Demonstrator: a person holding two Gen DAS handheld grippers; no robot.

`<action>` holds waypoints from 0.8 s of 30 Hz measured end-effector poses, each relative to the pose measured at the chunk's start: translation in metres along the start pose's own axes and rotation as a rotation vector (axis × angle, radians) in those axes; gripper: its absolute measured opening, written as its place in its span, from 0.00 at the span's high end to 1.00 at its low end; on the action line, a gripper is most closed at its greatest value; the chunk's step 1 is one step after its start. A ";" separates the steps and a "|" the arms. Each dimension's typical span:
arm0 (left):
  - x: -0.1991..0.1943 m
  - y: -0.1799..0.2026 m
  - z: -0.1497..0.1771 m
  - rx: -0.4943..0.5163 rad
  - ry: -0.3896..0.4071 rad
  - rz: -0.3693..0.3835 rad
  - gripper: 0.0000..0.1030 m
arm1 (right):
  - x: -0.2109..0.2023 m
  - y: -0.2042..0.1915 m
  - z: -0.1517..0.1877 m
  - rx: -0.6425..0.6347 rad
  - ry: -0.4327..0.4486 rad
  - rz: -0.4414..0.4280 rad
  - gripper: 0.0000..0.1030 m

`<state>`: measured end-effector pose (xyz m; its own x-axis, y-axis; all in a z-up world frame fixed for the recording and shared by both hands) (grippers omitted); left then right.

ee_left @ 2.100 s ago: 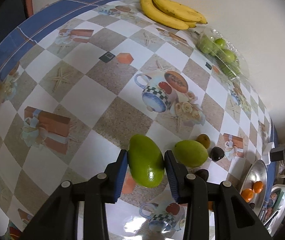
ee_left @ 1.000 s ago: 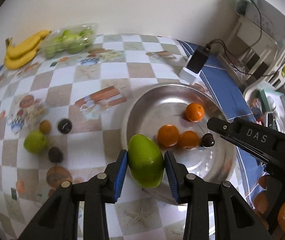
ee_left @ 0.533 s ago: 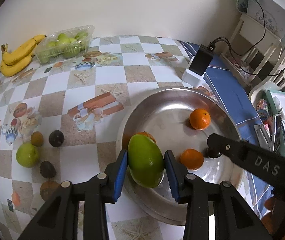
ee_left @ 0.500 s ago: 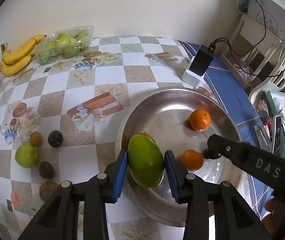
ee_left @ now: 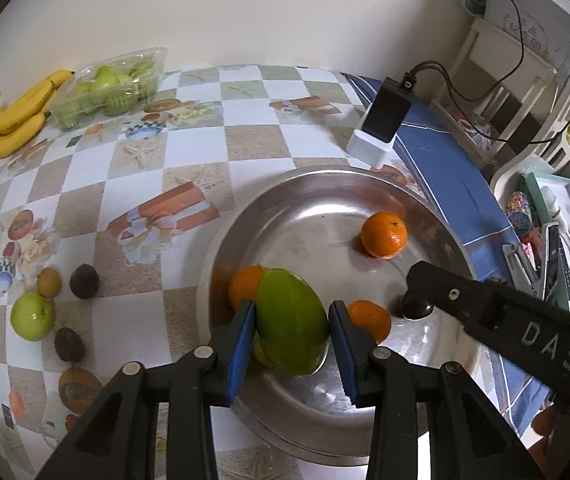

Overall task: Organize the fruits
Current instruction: 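Open the right tool to drop the tangerine while the left tool releases the mango into the tray, then move both open tools back from the tray to the fruit pile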

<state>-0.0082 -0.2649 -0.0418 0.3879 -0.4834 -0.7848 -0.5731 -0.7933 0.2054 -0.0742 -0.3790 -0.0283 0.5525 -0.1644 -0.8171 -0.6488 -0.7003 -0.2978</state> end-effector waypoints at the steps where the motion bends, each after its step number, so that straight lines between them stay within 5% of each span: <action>1: 0.001 0.001 0.000 -0.003 -0.002 0.001 0.61 | 0.001 0.000 0.000 0.001 -0.002 0.000 0.65; 24: 0.002 0.004 -0.006 -0.027 -0.007 0.029 0.54 | 0.001 0.003 -0.002 0.007 0.010 0.014 0.65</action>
<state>-0.0054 -0.2711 -0.0386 0.3668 -0.5037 -0.7822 -0.5641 -0.7890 0.2435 -0.0750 -0.3830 -0.0288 0.5484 -0.1812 -0.8163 -0.6600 -0.6933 -0.2895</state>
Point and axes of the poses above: each gripper's, at about its wrist camera, not at the fingertips, and x roughly the way its jaws point, y to its right, z to its underside, the point moved 2 cm from there along x, roughly the way its jaws point, and after that the axes turned 9 degrees about y, right-handed, at the moved point
